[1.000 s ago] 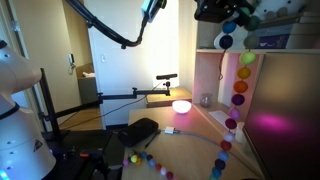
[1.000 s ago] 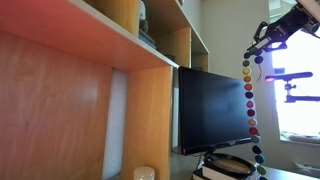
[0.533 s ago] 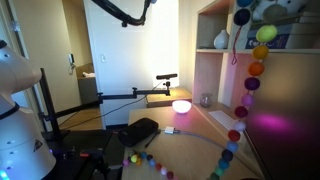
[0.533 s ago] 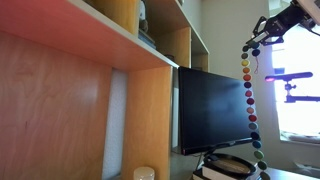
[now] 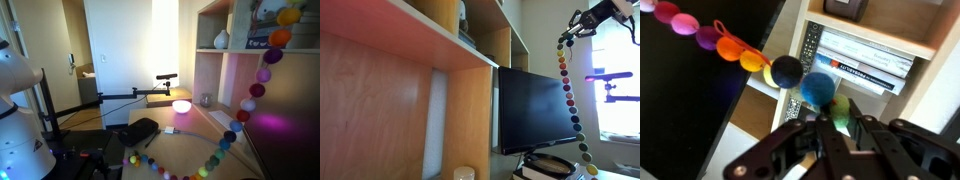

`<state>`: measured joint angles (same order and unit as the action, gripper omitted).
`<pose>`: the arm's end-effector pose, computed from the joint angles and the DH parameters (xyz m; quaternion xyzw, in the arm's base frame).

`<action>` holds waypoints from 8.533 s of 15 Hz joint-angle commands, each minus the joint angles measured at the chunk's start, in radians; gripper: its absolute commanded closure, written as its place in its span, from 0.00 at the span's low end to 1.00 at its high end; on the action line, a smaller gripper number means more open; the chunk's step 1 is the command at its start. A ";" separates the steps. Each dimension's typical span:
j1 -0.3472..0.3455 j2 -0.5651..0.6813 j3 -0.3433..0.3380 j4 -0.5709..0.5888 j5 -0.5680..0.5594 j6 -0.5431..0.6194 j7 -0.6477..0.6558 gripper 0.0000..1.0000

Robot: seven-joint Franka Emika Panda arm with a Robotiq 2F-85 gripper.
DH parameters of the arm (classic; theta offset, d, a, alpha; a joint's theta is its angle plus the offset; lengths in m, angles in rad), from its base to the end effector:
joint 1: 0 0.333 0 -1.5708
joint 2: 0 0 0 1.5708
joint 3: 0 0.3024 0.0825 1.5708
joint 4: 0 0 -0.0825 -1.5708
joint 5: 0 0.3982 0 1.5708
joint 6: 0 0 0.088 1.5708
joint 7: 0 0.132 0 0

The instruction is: Pick the string of beads and place it over the computer

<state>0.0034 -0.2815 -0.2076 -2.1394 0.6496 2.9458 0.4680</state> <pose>0.5354 -0.1602 0.6118 -0.6802 0.4993 -0.4445 0.3006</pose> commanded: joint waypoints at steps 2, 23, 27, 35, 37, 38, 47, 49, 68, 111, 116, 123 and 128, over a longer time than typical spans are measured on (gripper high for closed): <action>-0.055 0.032 0.031 0.045 0.012 -0.031 0.020 0.95; -0.063 0.051 0.038 0.065 0.014 -0.027 0.019 0.95; -0.068 0.063 0.036 0.111 0.021 -0.020 0.037 0.95; -0.108 0.168 0.020 0.279 -0.039 -0.034 0.183 0.95; -0.131 0.213 0.018 0.333 -0.088 -0.051 0.269 0.95; -0.141 0.234 0.015 0.358 -0.114 -0.056 0.311 0.95; -0.174 0.398 -0.047 0.577 -0.292 -0.142 0.624 0.95; -0.174 0.432 -0.065 0.624 -0.319 -0.172 0.669 0.95; -0.232 0.558 -0.037 0.867 -0.299 -0.545 0.753 0.40; -0.089 0.484 -0.047 0.567 -0.669 -0.540 0.655 0.00; -0.126 0.410 -0.004 0.431 -0.641 -0.446 0.510 0.00; -0.166 0.259 0.012 0.244 -0.379 -0.340 0.138 0.00; -0.175 0.224 0.008 0.188 -0.437 -0.373 0.116 0.00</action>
<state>-0.1619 -0.0236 -0.2145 -1.8956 0.2637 2.5769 0.5741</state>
